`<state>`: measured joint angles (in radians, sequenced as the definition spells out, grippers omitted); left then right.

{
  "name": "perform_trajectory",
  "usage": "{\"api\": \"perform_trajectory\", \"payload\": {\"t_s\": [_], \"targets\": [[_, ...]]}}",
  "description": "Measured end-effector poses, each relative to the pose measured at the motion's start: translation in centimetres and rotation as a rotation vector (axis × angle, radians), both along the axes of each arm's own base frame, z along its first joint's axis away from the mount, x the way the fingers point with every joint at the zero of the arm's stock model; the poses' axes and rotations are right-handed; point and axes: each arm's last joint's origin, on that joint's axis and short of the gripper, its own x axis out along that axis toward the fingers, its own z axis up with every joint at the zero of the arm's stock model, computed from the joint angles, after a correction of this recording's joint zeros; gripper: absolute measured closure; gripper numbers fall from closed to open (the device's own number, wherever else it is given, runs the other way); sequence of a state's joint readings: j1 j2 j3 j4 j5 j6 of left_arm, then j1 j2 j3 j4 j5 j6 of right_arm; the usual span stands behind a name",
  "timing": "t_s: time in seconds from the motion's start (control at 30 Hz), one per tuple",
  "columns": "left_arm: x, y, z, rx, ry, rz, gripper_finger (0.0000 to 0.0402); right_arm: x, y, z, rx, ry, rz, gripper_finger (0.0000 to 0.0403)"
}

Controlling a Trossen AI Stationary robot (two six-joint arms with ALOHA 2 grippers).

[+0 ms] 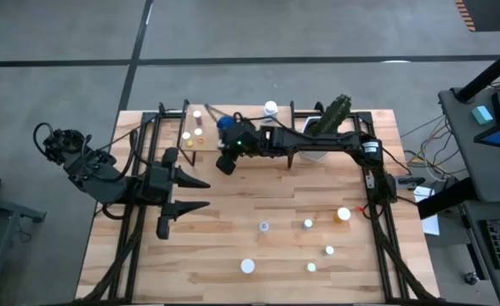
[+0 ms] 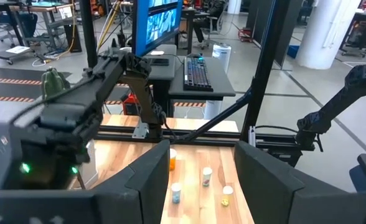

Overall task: Pick and place medicine bottles onto shelf by color
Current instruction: Put the yellow pill bottle on the shelf

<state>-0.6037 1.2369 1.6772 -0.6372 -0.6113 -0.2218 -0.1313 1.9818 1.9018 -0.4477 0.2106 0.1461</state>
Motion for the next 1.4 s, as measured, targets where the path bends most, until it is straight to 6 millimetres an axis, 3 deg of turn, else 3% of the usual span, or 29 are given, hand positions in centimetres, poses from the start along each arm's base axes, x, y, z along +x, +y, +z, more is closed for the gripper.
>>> {"api": "perform_trajectory", "payload": {"t_s": [0.33,0.83,1.13,1.4], "targets": [[0.0,0.0,0.0,-0.005,0.000,0.001,0.0237,0.0,-0.9,-0.3,-0.141,0.043,-0.055,0.0294],[0.0,0.0,0.0,-0.005,-0.001,0.008,0.0237,-0.2,-1.7,-0.8,-0.059,0.046,-0.132,0.0292],[0.0,0.1,0.0,-0.002,-0.004,0.028,0.0237,-0.3,-2.0,-0.8,-0.047,0.040,-0.150,0.0249],[0.0,0.1,0.0,-0.003,-0.004,0.030,0.0237,-0.6,-2.0,0.2,-0.051,0.021,-0.148,0.0246]]}}
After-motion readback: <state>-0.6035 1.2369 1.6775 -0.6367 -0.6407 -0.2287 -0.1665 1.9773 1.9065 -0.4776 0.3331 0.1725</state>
